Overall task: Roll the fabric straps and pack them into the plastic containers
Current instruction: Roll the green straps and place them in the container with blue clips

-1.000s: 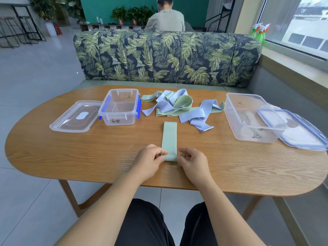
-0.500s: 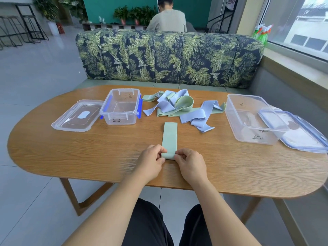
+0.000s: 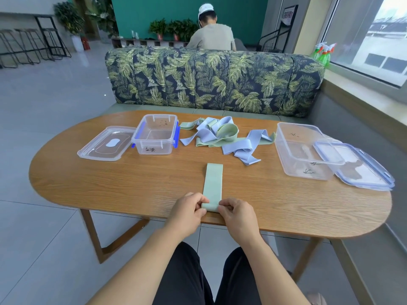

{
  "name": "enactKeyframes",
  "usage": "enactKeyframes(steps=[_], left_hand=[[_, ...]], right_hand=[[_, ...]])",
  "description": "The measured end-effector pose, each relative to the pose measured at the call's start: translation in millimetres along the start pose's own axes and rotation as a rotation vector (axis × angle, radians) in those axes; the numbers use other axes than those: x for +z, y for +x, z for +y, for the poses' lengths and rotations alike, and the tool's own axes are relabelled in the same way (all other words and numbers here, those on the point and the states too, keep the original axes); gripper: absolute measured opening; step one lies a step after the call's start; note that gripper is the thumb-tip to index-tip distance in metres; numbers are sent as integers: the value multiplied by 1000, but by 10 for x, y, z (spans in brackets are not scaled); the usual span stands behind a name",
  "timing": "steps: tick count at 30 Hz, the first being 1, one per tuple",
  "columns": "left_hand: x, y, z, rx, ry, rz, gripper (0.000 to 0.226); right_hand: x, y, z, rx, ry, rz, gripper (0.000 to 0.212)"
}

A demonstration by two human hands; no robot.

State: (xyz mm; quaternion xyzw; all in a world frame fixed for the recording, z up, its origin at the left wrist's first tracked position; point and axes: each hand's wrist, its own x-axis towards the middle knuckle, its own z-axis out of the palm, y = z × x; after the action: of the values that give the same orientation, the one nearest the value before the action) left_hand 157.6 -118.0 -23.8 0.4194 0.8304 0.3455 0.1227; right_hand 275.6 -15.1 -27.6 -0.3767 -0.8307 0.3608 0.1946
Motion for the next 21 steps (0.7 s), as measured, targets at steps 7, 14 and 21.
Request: enactKeyframes(steps=[7, 14, 21], left_hand=[[-45, -84, 90, -4, 84, 11, 29], [-2, -70, 112, 16, 48, 47, 24], [-66, 151, 112, -57, 19, -63, 21]], right_hand=[[-83, -4, -81, 30, -16, -73, 16], [-158, 143, -96, 129, 83, -177, 12], [-151, 54, -60, 169, 435, 57, 16]])
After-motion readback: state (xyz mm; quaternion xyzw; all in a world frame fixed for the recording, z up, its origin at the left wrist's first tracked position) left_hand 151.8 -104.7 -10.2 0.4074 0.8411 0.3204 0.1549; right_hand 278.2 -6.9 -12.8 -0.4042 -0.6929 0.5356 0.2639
